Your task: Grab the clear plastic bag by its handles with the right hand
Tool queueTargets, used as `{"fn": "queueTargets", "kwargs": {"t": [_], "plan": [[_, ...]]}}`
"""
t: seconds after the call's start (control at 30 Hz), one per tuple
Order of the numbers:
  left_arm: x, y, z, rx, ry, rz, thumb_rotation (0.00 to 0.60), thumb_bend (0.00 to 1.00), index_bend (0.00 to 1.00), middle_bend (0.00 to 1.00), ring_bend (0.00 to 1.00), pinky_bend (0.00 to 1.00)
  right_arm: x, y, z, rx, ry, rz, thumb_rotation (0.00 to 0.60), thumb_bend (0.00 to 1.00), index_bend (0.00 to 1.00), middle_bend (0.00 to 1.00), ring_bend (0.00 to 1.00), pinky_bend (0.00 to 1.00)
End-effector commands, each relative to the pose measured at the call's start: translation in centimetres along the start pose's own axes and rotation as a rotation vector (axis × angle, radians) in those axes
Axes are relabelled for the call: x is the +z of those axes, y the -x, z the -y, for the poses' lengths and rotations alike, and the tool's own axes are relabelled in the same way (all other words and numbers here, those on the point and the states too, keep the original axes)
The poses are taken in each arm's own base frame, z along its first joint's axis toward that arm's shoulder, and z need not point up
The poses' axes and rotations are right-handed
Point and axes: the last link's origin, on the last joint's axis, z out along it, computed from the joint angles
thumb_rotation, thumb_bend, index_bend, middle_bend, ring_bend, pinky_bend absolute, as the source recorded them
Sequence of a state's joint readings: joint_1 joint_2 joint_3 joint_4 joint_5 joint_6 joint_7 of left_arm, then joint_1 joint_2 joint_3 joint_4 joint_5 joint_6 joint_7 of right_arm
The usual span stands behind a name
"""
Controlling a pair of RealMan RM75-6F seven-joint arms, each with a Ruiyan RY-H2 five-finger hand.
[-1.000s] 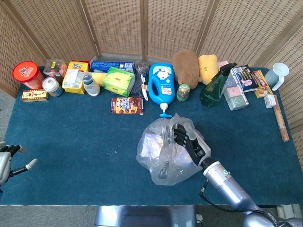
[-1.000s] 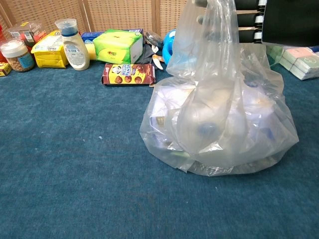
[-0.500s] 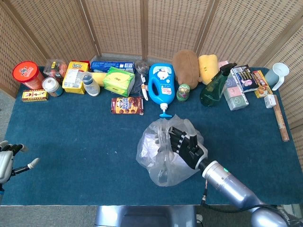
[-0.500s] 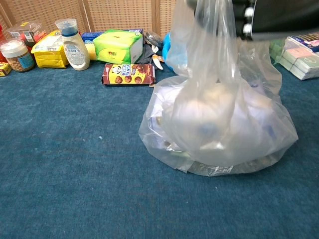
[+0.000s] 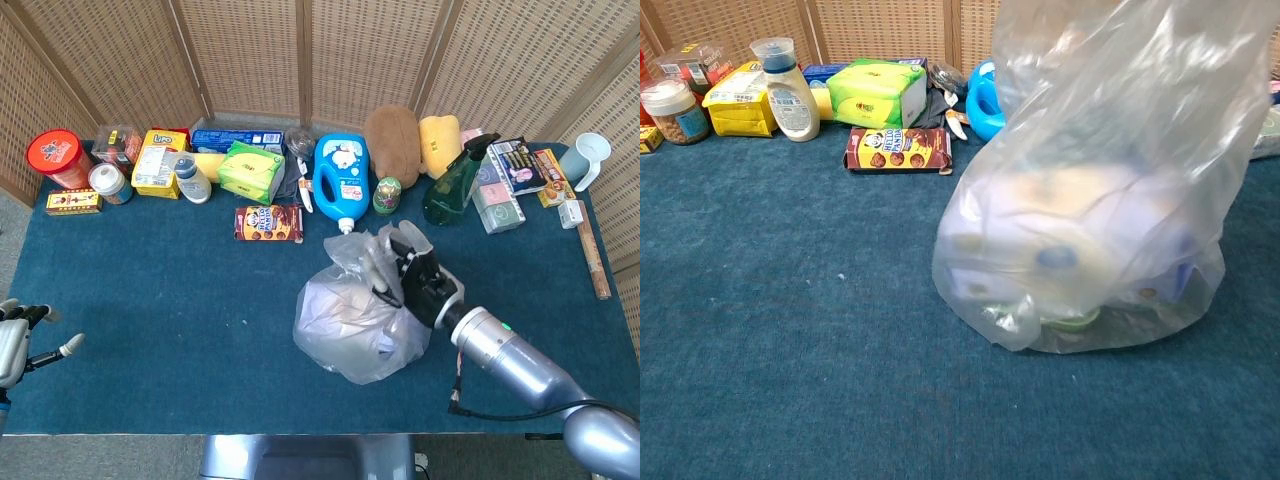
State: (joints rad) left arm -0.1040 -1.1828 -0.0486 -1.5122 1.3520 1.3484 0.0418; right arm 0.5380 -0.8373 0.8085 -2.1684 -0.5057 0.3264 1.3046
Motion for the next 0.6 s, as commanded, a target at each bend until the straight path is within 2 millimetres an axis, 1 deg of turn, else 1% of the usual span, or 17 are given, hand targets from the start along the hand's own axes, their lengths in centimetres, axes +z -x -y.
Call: {"fn": "queueTargets", "kwargs": {"t": [0.03, 0.1, 0.3, 0.5, 0.53, 0.6], "plan": [[0.0, 0.0, -0.1, 0.000, 0.001, -0.001, 0.000, 0.11, 0.41, 0.42, 0.34, 0.16, -0.3, -0.2, 1.7, 0.030, -0.030, -0.013, 0.501, 0.43, 0.56, 0.70, 0.84, 1.00], [0.0, -0.1, -0.2, 0.003, 0.004, -0.002, 0.000, 0.11, 0.41, 0.42, 0.34, 0.16, -0.5, -0.2, 2.5, 0.041, -0.046, -0.013, 0.541, 0.43, 0.57, 0.70, 0.85, 1.00], [-0.1, -0.3, -0.2, 0.008, 0.005, -0.006, 0.000, 0.11, 0.41, 0.42, 0.34, 0.16, -1.2, 0.1, 4.8, 0.053, -0.101, 0.002, 0.593, 0.44, 0.57, 0.70, 0.86, 1.00], [-0.3, -0.4, -0.4, 0.006, 0.005, -0.007, 0.000, 0.11, 0.41, 0.42, 0.34, 0.16, -2.2, 0.5, 6.9, 0.072, -0.157, 0.018, 0.600, 0.44, 0.57, 0.70, 0.86, 1.00], [-0.5, -0.4, -0.5, 0.008, 0.009, -0.009, 0.000, 0.11, 0.41, 0.42, 0.34, 0.16, -2.6, 0.9, 7.5, 0.087, -0.174, 0.033, 0.599, 0.44, 0.57, 0.70, 0.86, 1.00], [-0.7, -0.5, -0.5, 0.009, 0.008, -0.011, 0.000, 0.11, 0.41, 0.42, 0.34, 0.16, -3.0, 1.1, 7.8, 0.091, -0.177, 0.047, 0.599, 0.44, 0.57, 0.70, 0.86, 1.00]]}}
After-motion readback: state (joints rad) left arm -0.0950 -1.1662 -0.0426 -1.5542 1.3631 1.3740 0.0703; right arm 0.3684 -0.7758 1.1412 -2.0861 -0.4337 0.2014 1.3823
